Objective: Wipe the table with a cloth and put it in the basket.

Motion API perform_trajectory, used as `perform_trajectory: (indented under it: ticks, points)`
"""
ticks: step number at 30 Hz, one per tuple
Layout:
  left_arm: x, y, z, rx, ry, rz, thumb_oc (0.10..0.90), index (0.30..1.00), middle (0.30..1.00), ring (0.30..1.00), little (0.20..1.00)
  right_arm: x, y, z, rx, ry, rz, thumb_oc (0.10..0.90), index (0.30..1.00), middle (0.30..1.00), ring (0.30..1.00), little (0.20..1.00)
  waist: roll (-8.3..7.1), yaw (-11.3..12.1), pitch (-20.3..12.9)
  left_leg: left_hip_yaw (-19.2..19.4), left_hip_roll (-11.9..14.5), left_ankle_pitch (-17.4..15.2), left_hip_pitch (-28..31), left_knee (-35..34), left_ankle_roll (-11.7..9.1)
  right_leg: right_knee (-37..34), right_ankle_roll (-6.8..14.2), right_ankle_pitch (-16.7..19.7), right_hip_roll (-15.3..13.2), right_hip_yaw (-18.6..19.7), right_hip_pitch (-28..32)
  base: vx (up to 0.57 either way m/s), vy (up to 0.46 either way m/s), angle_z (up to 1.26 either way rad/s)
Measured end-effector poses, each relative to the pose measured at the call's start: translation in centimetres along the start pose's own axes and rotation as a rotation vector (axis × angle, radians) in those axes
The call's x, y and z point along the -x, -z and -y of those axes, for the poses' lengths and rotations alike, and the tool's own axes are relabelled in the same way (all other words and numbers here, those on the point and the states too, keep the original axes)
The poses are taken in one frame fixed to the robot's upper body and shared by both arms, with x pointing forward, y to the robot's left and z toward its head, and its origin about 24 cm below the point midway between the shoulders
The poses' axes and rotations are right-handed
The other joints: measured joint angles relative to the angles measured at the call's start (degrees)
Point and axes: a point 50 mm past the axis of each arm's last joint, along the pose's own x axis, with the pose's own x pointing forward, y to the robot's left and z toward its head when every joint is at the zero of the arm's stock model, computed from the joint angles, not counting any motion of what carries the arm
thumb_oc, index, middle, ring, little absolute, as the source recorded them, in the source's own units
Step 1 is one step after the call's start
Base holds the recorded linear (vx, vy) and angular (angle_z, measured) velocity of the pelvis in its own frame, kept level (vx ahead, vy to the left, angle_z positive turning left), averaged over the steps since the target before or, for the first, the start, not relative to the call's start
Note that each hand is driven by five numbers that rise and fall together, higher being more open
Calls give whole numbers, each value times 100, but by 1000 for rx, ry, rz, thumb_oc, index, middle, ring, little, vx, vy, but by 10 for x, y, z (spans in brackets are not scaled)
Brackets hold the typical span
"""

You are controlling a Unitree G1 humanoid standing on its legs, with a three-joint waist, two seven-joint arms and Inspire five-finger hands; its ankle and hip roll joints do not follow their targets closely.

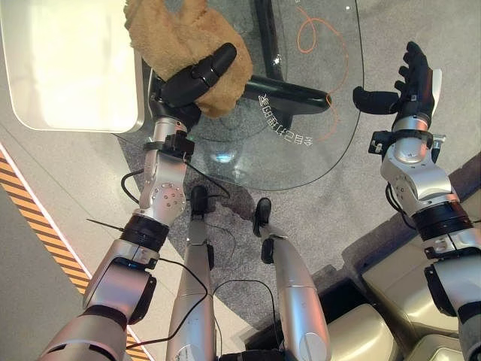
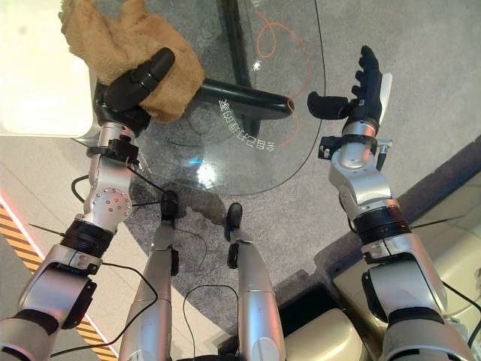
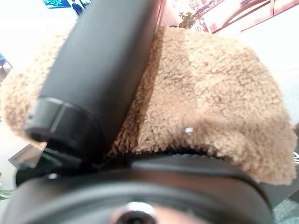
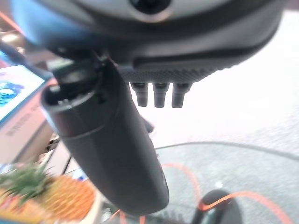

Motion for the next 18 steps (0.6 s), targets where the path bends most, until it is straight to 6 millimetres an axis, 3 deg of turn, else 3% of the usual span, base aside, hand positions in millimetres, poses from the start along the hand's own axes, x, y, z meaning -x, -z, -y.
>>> perform_trajectory:
  ticks: [10,18]
  points:
    - [-1,-6,1,2,68,19,100,300,300,300,200,2,33,22,-31,47,-93,800,900,900,900,900,11,38,2,64,15,0,16,-24,-1,21,3,-3,5,41,-33,-1,1,0]
    - [-2,-16,-3,-4,59,55,100,300,300,300,200,16,72,22,-12,31,-212,800,900,900,900,900,27,61,4,108,18,2,28,-81,-1,18,8,-8,7,90,-75,-2,7,-1]
